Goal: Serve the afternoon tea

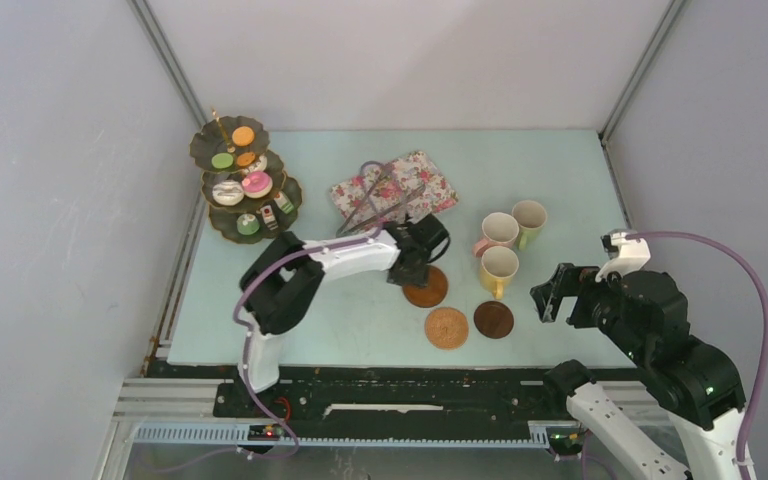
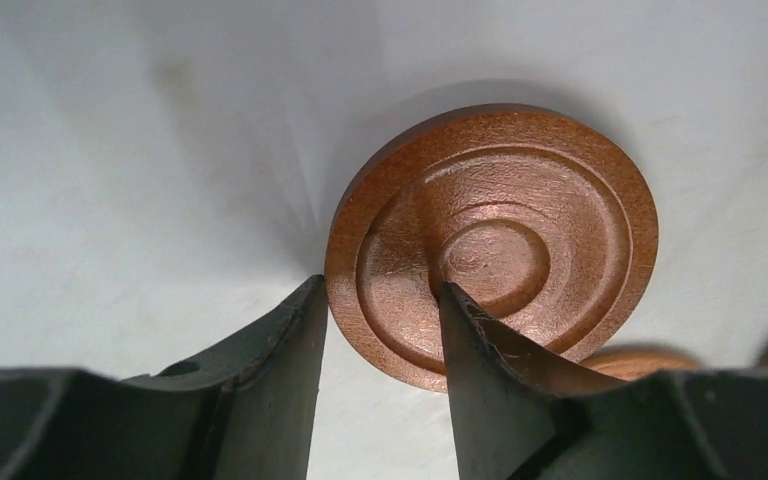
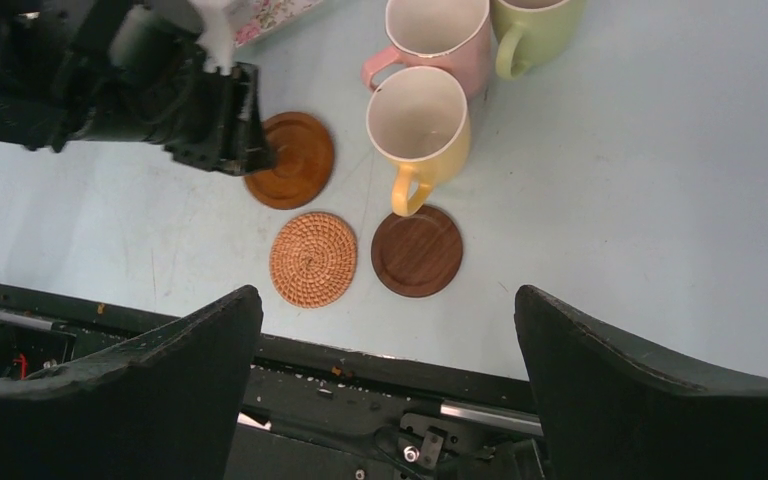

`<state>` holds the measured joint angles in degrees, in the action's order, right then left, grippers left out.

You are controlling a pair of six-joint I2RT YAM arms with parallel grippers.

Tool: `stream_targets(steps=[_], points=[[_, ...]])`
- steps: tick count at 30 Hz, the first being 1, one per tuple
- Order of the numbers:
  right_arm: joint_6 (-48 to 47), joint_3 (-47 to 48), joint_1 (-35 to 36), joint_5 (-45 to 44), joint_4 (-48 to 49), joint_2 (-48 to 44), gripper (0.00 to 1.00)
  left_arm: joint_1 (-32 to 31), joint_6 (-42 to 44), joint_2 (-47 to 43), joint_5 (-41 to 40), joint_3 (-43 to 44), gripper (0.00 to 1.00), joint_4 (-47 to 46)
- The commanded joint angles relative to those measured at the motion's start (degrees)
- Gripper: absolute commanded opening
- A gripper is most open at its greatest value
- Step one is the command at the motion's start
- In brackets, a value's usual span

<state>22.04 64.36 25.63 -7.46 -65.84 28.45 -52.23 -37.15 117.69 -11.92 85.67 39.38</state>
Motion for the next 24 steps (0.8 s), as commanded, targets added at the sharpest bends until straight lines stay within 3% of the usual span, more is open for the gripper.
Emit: stream_targets(steps=[1,5,10,12,17,24], points=[[-0.8,-0.6,-0.3,1.4,2.0,0.9,1.0,5.7,-4.8,-8.6,-5.1,-16.8,0.5,3.5],[-0.8,-1.4,-0.3,2.2,2.8,1.2,1.0,12.2,-7.9,-18.5,-7.6,-30.2,0.5,2.4],[-1.2,-1.8,-0.2,3.0,4.1,2.1,1.0,23.2,-8.4,-25.9,-11.2,-36.9,0.5,3.6],[-1.4,-1.8,-0.3,3.2,4.5,2.3,1.0,27.0,-5.8,-27.4,-8.5,-38.0,0.49,0.3],[-1.5,-1.8,-0.3,3.1,5.0,1.8,1.0,30.9,-6.8,-26.3,-14.7,-31.0,0.44,5.4],[-1.1,-1.8,-0.3,2.7,3.9,1.1,1.0,39.8,0.2,-19.4,-15.7,-21.8,0.44,4.2]])
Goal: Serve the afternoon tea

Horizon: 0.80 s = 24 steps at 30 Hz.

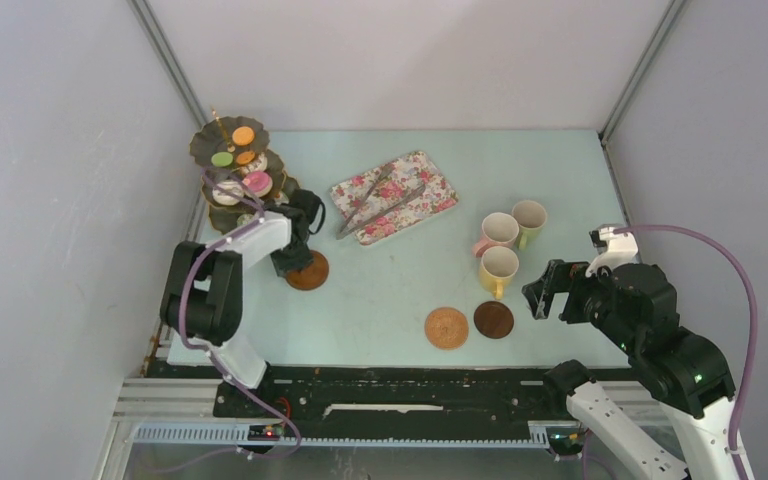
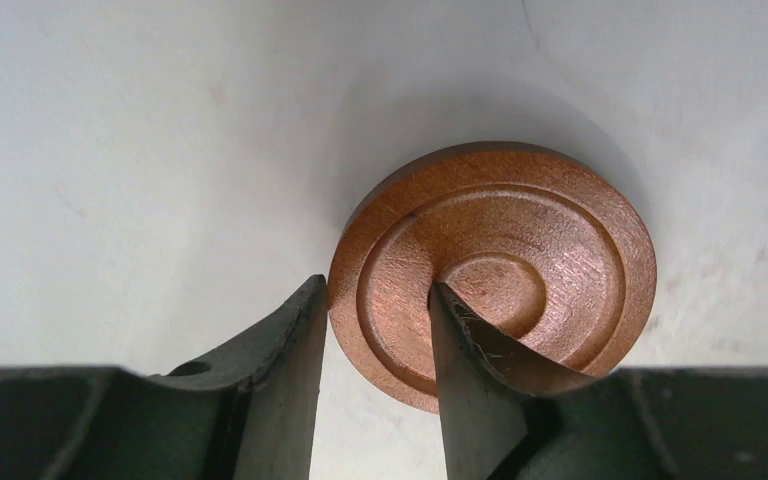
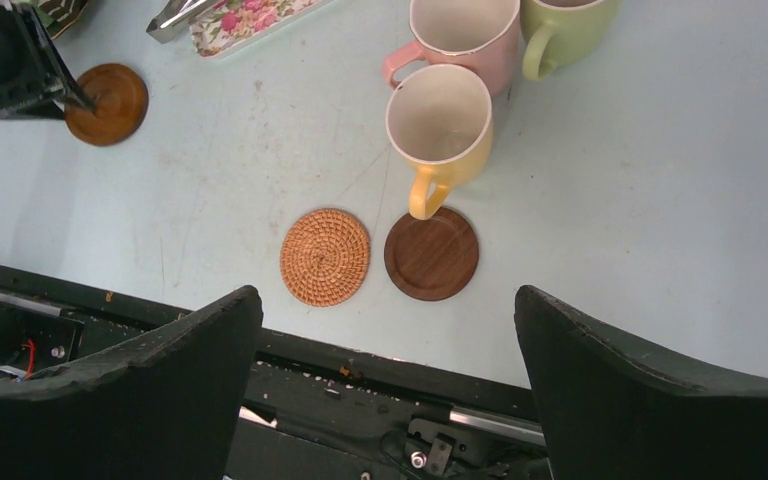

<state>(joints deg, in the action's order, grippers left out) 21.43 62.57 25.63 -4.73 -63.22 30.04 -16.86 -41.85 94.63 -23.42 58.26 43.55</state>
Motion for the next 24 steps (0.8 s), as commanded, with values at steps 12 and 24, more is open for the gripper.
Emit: stream_targets(steps=[12,24], points=[[0.0,0.8,-0.2,-1.0,0.9,0.0,1.0,5.3,4.8,-2.0,3.7,0.5,0.43,-3.7],[0.2,0.9,-0.3,1.6,1.6,0.2,1.0,4.5,6.7,-8.1,2.4,-1.1,0.68,-2.4]])
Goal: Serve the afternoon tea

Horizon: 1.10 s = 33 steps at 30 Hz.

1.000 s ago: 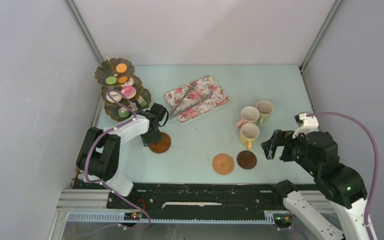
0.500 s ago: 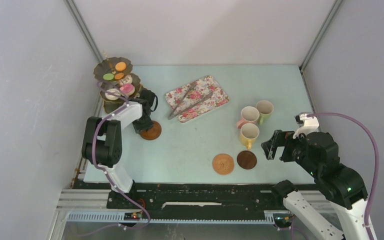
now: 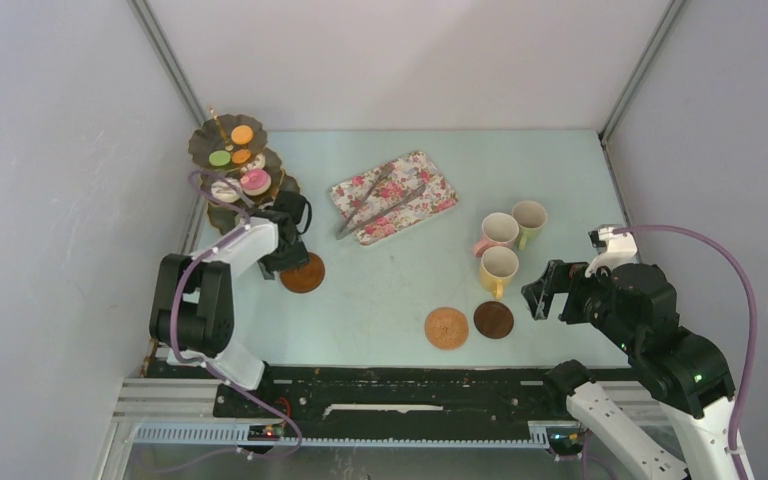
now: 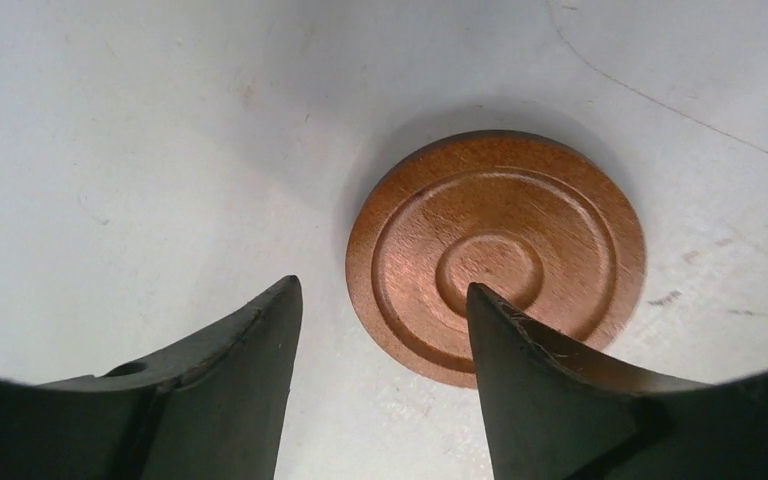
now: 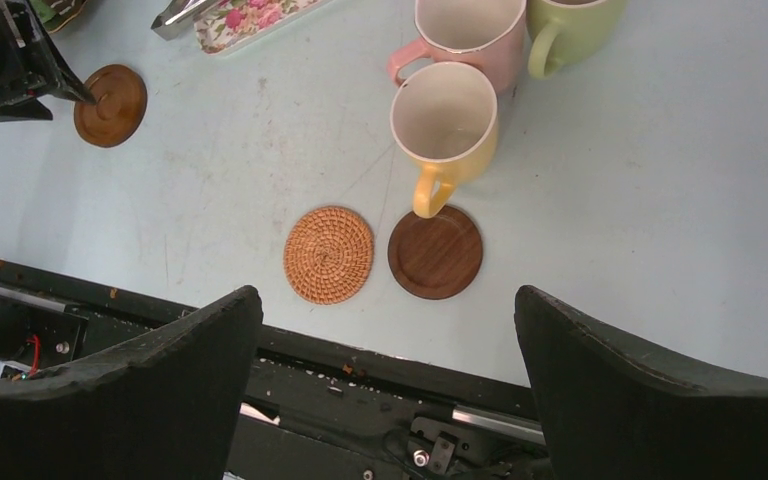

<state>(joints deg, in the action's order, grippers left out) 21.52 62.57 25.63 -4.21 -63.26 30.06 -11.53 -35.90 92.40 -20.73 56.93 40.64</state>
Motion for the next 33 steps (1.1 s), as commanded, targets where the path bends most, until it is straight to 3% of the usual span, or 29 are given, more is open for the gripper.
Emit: stream_targets(steps=[1,5,10,14,17,22,33], points=[[0.2,0.9,-0.3,1.0,1.5,0.0,1.0,-1.4,0.7,-7.8,0.6,-0.8,0.69,0.9],[0.3,0.8,-0.3,-0.3,0.8,-0.7,1.0,-5.2,-1.3,-17.4,4.5,-5.5,0.78,2.6],[-0.1,0.8,-0.2,-1.2,1.1,-0.7,1.0,-16.6,-6.0,-31.6,7.0,-6.5,0.85,0.2],[0.1,0.8,-0.2,-1.5,1.5,-0.6,1.0,-27.7,-12.0,-35.5,8.0,-6.2,0.86,-11.1],[1.0,0.9,-0.3,-2.2,2.0,-1.0,1.0,-36.4,-18.5,-32.3,7.0,-6.4,0.87,-22.8],[3.2,1.1,-0.3,-6.3,2.3,-3.5,1.0,-45.3,-19.4,-19.8,6.2,-2.0,0.91,-39.1],[4.8,2.6,-0.3,-15.4,0.8,-7.8,1.0,-55.6,-20.8,6.4,4.3,21.2,0.86,-33.3]])
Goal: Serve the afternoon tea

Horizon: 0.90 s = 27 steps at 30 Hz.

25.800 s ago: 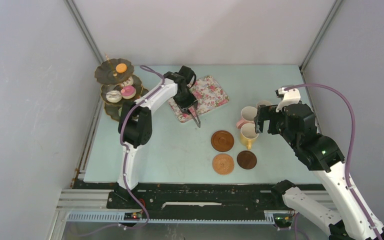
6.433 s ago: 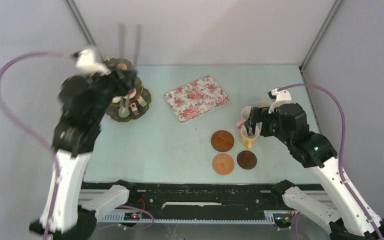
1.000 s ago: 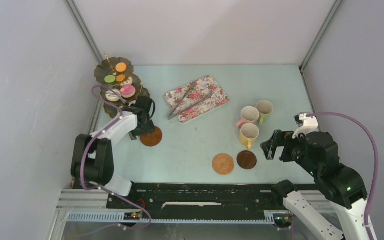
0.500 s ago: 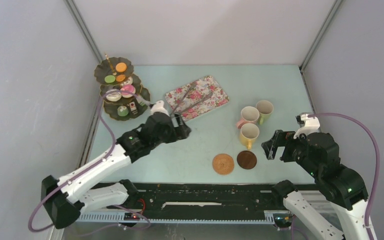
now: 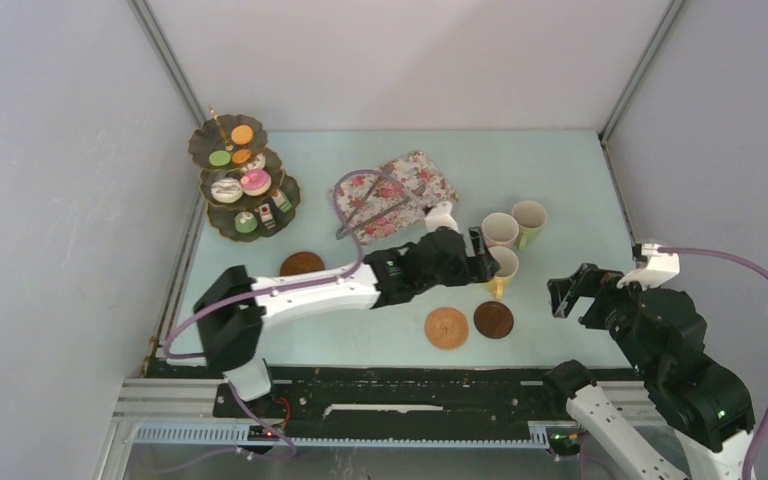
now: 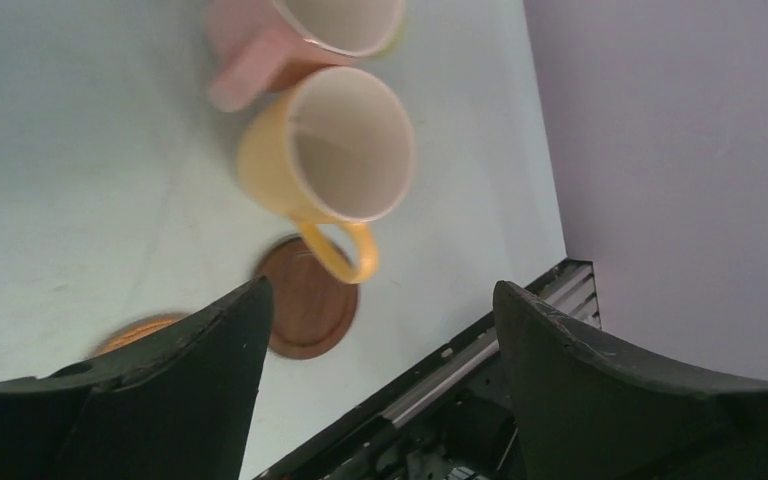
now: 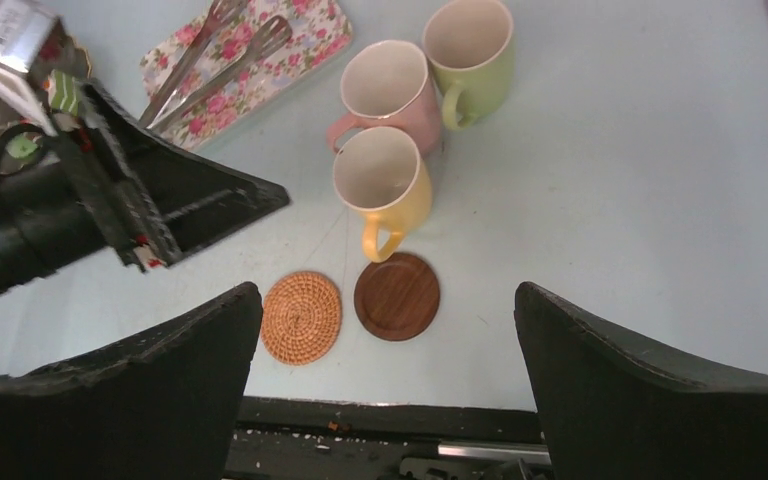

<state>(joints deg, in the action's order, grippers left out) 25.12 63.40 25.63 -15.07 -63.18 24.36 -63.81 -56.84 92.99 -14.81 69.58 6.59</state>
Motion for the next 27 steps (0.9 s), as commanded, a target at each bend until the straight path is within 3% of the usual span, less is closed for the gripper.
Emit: stream_targets(steps=[1,12,18,27], points=[[1.4,1.8,-0.3,-4.6,0.7,-2.6,1.0,-4.3,0.7,7.9,-1.7,11.2,0.86,2.2],[2.7,1.8,-0.2,-5.0,-1.9,-5.1,1.0,-8.4,-4.7,23.8,-9.4,28.6,0.75,22.7],[3.2,2.5,-0.1,-4.9,-3.2,-6.3,1.0,-8.3,-2.4,28.3,-11.9,33.9,0.75,23.3],[4.1,3.2,-0.2,-4.8,-4.1,-6.9,1.0,-7.6,-1.6,32.6,-13.4,39.3,0.56,27.9]])
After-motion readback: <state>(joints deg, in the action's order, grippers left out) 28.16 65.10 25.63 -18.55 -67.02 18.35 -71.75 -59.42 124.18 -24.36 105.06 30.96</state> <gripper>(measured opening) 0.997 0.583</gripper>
